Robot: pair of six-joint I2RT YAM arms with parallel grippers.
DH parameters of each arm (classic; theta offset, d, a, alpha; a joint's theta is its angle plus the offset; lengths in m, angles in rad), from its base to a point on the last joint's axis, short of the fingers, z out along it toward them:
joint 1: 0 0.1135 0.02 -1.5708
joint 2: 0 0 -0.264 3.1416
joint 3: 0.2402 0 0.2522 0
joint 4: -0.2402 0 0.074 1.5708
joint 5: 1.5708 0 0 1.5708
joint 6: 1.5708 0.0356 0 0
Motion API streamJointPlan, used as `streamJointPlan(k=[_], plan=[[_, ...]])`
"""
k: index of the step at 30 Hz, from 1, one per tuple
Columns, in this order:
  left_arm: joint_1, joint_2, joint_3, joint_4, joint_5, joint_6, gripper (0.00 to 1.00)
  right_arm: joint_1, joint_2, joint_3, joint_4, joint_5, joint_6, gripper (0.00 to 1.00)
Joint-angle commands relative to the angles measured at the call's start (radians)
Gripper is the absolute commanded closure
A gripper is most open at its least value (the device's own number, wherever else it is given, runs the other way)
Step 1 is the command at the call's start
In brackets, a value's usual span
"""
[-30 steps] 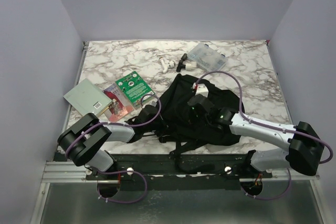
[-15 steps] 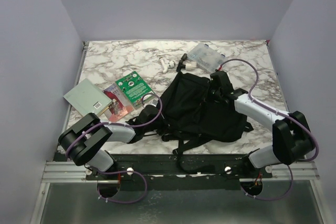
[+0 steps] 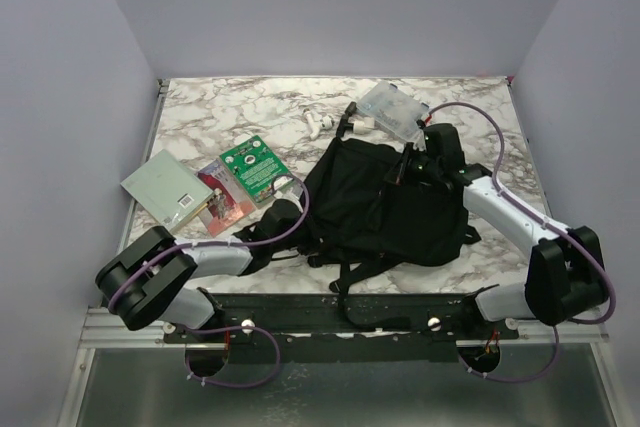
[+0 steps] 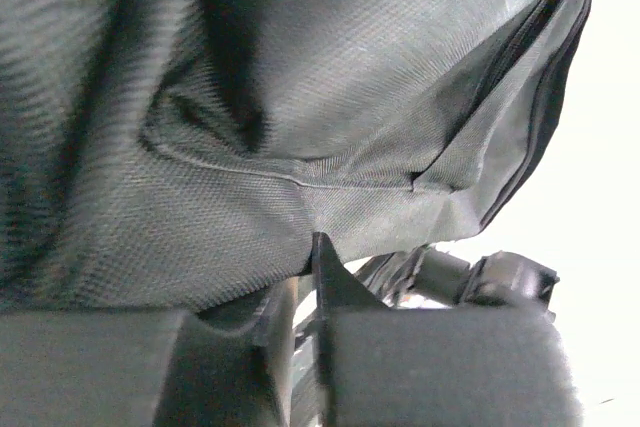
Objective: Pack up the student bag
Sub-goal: Zip the student bag at the center of the board.
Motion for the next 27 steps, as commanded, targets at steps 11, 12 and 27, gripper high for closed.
streamJointPlan(k=[11, 12, 27], plan=[[-0.122, -0.294, 0.029, -0.101, 0.107, 0.326, 0.26, -0.026, -0.114, -0.074, 0.053, -0.323, -0.005, 0.99], [-0.125, -0.288, 0.054, -0.108, 0.107, 0.335, 0.21, -0.027, -0.122, -0.082, 0.061, -0.326, 0.002, 0.99], [-0.139, 0.137, 0.465, -0.215, -0.092, 0.522, 0.39, -0.027, -0.135, -0.129, 0.178, -0.246, 0.064, 0.99]])
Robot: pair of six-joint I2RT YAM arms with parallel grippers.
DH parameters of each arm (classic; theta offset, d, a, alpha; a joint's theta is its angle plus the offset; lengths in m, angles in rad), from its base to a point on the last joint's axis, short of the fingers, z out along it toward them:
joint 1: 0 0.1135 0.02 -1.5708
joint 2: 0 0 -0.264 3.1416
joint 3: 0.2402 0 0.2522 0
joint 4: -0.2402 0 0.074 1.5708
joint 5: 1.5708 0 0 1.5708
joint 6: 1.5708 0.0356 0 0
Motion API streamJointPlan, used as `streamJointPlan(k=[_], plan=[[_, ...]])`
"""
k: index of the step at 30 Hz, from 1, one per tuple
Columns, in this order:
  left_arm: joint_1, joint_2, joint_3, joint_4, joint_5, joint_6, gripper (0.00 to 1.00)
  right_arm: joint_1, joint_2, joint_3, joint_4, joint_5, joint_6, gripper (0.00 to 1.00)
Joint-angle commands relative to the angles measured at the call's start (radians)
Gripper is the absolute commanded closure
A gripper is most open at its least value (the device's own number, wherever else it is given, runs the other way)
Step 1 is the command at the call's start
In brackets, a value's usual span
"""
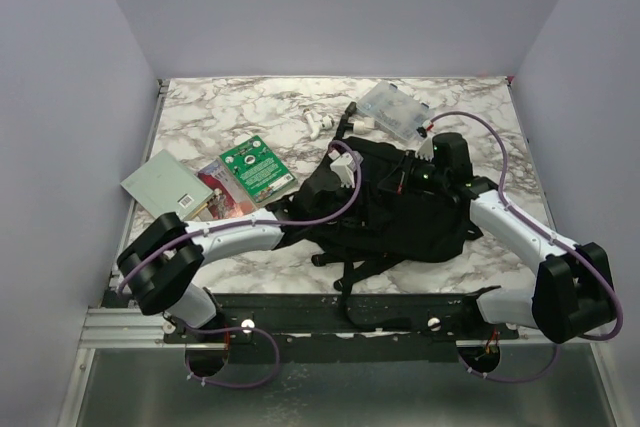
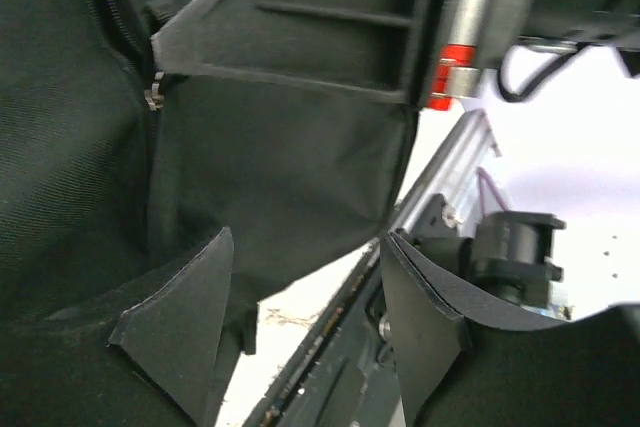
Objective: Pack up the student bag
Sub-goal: Zip the student bag at the center of the board.
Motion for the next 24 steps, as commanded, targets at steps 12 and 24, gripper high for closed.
streamJointPlan(k=[12, 24], plan=[[-0.004, 0.236, 0.100, -0.071, -0.097, 0.043, 0.59, -0.004, 0.025, -0.012, 0.104, 0.025, 0.095, 0.99], [0.002, 0.102, 0.019, -0.132, -0.190, 0.083, 0.43, -0.004, 0.030, 0.014, 0.060, 0.026, 0.062, 0.99]])
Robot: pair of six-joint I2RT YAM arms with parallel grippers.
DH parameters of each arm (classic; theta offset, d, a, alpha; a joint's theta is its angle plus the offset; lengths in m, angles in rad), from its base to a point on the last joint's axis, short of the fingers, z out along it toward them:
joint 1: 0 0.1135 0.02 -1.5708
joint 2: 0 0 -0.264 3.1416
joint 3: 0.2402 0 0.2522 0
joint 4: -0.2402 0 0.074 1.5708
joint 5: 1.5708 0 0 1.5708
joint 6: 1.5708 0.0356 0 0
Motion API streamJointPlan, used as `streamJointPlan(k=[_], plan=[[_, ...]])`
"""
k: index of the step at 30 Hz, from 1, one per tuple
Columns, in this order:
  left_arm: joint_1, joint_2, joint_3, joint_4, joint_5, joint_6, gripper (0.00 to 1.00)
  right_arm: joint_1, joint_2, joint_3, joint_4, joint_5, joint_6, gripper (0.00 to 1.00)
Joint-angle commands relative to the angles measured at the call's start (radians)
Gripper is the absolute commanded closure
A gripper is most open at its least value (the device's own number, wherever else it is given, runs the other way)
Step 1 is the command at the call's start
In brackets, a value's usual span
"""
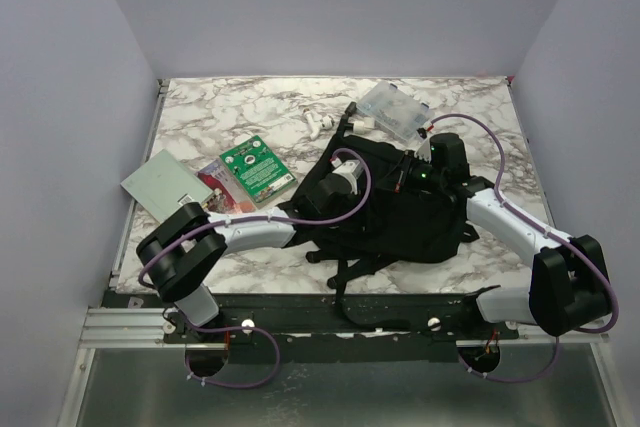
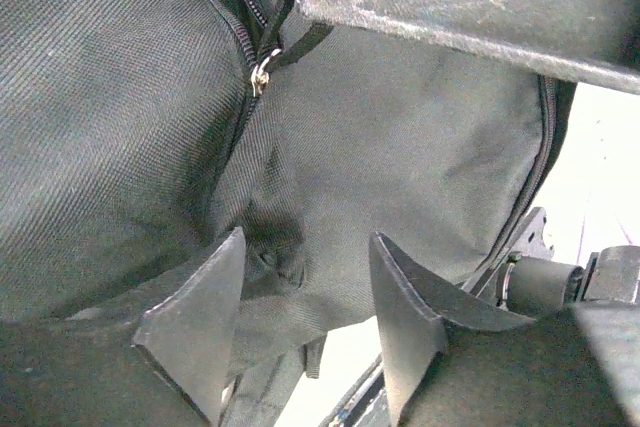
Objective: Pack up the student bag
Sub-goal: Zip the student bag at the center of the board.
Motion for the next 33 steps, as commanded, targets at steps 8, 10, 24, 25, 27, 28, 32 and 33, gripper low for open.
streamJointPlan(k=[8, 10, 24, 25, 27, 28, 32, 33], plan=[[0.029, -0.033, 0.046, -0.113, -0.028, 0.085, 0.40, -0.004, -0.002, 0.032, 0.013, -0.002, 0.000, 0.99], [0.030, -0.004, 0.068, -0.116, -0.022, 0.091, 0.41, -0.004, -0.006, 0.030, 0.019, -0.003, 0.007, 0.99], [0.026, -0.002, 0.020, -0.127, 0.032, 0.061, 1.00, -0.022, 0.086, 0.045, 0.169, 0.103, 0.168, 1.00], [0.027, -0.009, 0.005, -0.123, 0.040, 0.058, 1.00, -0.027, 0.111, 0.059, 0.180, 0.099, 0.178, 1.00], [0.024, -0.024, -0.020, -0.106, 0.065, 0.052, 1.00, -0.038, 0.169, 0.089, 0.196, 0.097, 0.196, 0.99], [0.022, -0.027, -0.031, -0.091, 0.079, 0.048, 1.00, -0.045, 0.197, 0.096, 0.216, 0.098, 0.202, 0.99], [0.014, -0.028, -0.075, -0.014, 0.153, 0.018, 1.00, -0.077, 0.284, 0.157, 0.235, 0.146, 0.185, 0.99], [0.014, -0.025, -0.087, 0.001, 0.162, 0.006, 1.00, -0.094, 0.304, 0.177, 0.229, 0.147, 0.180, 0.99]])
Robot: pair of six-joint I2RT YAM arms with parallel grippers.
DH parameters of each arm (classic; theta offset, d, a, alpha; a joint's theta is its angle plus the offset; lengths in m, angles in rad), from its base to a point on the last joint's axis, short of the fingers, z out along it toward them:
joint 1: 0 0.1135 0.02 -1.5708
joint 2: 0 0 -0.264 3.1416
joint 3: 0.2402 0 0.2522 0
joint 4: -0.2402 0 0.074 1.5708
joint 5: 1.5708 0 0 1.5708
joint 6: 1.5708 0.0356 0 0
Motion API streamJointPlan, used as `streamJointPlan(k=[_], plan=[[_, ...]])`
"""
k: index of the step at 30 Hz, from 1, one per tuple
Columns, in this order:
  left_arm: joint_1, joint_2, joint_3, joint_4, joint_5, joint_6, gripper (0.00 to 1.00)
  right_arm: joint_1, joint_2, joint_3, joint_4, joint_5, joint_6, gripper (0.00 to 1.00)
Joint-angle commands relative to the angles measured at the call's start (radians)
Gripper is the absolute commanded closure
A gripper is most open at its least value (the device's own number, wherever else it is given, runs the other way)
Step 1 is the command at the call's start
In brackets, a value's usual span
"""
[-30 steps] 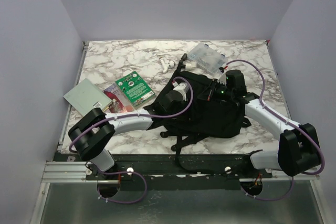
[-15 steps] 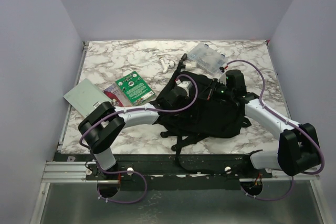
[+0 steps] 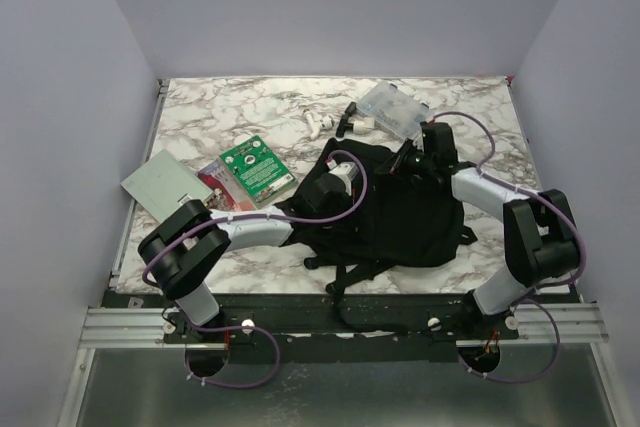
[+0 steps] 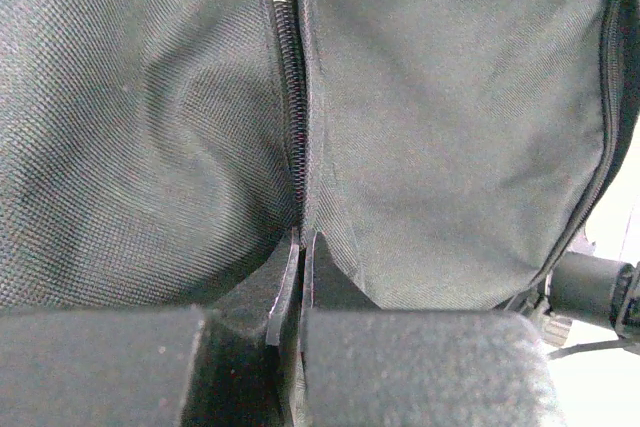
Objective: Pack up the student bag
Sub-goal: Zip the student bag at the center of the board.
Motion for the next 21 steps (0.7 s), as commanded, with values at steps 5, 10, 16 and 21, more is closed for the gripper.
streamJointPlan(k=[5, 10, 16, 21], plan=[[-0.020, 0.003, -0.087, 0.077, 0.161, -0.073, 1.00, -0.130, 0.094, 0.151, 0.083, 0.111, -0.063, 0.99], [-0.012, 0.009, -0.080, 0.081, 0.180, -0.063, 1.00, -0.123, 0.144, 0.252, -0.126, 0.165, -0.250, 0.99], [0.009, 0.023, -0.059, 0.083, 0.220, -0.067, 1.00, -0.076, -0.036, 0.198, -0.374, 0.329, -0.329, 0.59], [0.030, 0.035, -0.051, 0.095, 0.266, -0.107, 1.00, -0.031, -0.287, 0.071, -0.504, 0.290, -0.356, 0.46]])
